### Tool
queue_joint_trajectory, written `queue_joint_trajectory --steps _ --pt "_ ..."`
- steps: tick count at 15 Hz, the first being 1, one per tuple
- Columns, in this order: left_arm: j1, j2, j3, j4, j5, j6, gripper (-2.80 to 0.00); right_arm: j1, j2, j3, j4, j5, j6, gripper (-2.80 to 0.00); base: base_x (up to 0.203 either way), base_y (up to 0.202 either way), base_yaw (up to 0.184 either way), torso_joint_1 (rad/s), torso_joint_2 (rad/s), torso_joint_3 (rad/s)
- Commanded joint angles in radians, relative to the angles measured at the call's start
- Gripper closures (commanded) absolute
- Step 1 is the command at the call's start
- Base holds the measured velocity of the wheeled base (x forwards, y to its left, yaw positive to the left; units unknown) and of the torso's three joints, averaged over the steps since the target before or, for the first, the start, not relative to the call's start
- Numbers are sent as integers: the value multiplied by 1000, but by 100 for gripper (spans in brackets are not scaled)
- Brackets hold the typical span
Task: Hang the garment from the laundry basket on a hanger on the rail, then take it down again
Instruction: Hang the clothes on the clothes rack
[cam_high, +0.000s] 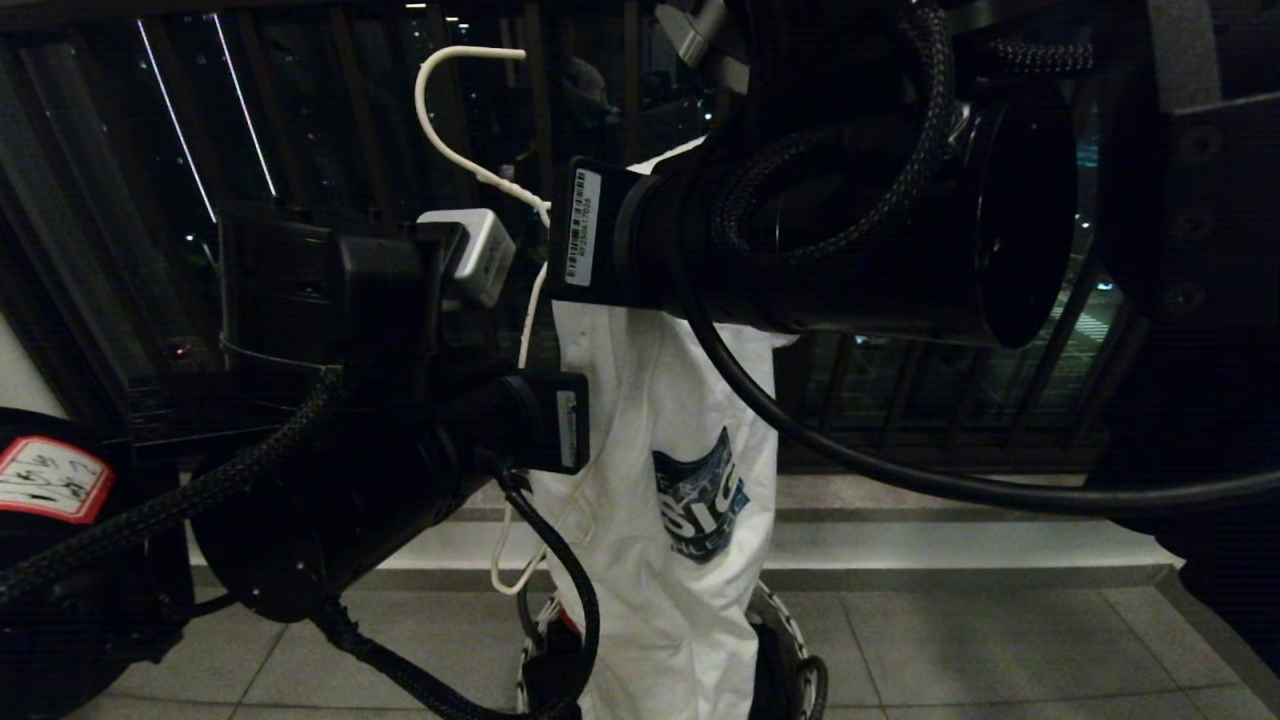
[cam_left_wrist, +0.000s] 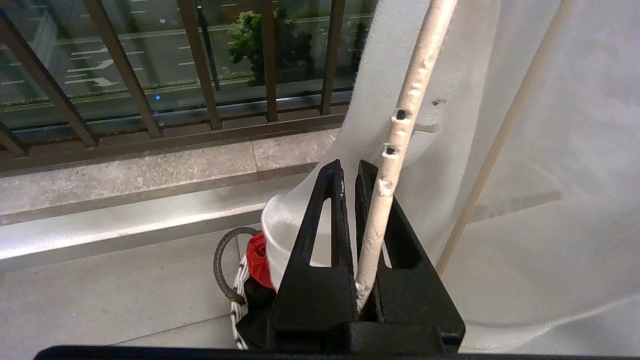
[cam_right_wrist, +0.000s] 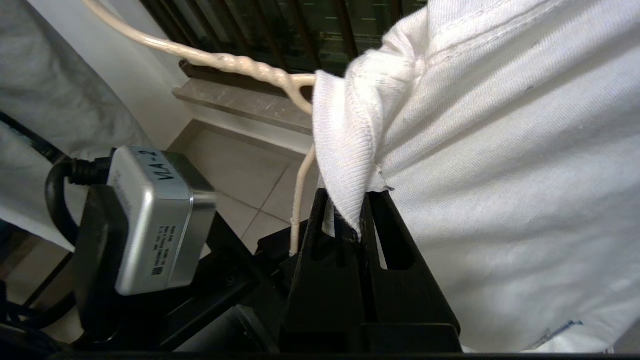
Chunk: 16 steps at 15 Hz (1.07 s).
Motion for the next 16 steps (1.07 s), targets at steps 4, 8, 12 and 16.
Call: queue_joint_trajectory --steps 4,8,12,16 --pt "0 0 1 -14 2 -1 0 3 3 1 3 -5 2 0 0 0 0 0 0 0" --pt "17 -5 -1 -30 4 0 0 3 3 3 3 -11 2 -280 0 0 0 0 0 0" --pt "37 -27 -5 -30 3 3 0 3 -12 9 6 -34 2 -280 0 0 0 0 0 0" --pt "44 -39 -5 -29 0 4 0 2 -73 56 11 -68 -12 -280 0 0 0 0 0 0"
